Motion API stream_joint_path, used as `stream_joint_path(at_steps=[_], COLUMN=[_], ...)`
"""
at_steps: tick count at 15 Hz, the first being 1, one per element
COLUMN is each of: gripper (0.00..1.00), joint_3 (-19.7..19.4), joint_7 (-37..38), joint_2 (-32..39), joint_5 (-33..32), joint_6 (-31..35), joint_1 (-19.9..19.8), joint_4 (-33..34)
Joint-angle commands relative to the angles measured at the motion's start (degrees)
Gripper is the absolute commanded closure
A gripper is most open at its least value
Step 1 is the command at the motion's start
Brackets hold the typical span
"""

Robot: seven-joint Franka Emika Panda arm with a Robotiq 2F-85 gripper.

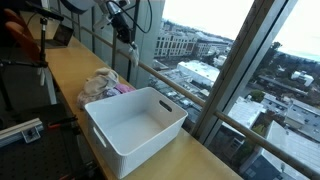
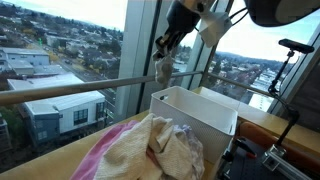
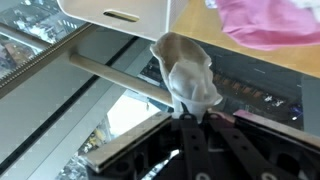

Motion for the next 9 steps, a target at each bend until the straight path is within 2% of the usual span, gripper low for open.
stream_joint_path(at_steps=[1, 4, 9], gripper=[0.99, 0.99, 0.99], joint_3=[8.2, 11.8, 13.8], joint_7=[0.8, -0.1, -3.6], joint_2=[-2.7, -1.5, 2.1], joint_5=[3.5, 7.3, 11.2], joint_6=[-5.7, -4.8, 0.1], joint_1=[-2.5, -3.6, -5.1], joint_4=[-5.1, -8.0, -9.6])
